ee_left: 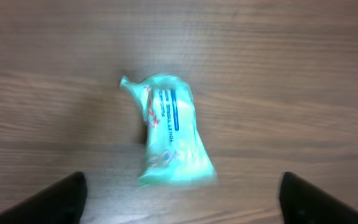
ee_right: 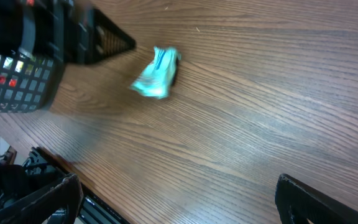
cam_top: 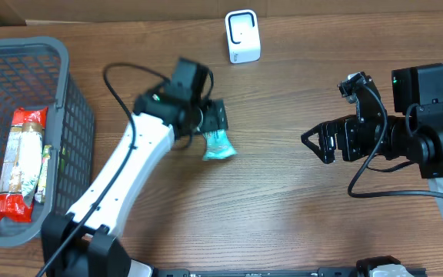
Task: Scan the item barcode
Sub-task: 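Lift the wipes pack out and place it on the table centre, then reach the left gripper into the basket and grasp the green drink pouch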
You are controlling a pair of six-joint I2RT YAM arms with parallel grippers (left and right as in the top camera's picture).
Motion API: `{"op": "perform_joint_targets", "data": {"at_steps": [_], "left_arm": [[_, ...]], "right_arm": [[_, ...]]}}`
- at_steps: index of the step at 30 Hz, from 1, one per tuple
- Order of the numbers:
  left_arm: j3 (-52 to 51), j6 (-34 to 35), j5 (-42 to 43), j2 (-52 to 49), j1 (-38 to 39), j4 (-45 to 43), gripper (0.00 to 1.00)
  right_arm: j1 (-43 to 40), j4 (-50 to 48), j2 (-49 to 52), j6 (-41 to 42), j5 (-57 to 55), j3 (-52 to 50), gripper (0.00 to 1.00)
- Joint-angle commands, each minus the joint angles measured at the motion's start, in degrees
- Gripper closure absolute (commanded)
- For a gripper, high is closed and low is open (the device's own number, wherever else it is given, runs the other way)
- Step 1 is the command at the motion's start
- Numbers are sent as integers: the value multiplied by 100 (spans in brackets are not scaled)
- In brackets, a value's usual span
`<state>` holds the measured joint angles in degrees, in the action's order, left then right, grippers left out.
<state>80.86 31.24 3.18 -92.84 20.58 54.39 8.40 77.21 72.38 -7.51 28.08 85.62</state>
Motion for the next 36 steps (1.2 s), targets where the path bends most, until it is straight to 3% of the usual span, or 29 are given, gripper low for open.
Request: {"op": "perform_joint_targets", "data": {"at_steps": [1,8,14,18,24,36], "left_arm": [[1611,-476,-243,273,-221,616,0],[4457,-721,-846,278,-1069,2824,0],[5311,-531,-1416,415,-2846,4245,1],[4951,-640,-1097,474,-4251,4240,0],[3633,-896,-1128,474,-5265,3773,0],[267,-2448,-1377,468,-5515,1193,5]], "right_arm": [[37,-22,-13,-28,2,-20,0],[37,-22,-13,-28,2,-20,0],[37,-22,-13,-26,2,-20,0],[37,-22,-13,-28,2,-20,0],[37,-22,-13,-28,2,-20,0],[37,-22,-13,-28,2,-20,0]]}}
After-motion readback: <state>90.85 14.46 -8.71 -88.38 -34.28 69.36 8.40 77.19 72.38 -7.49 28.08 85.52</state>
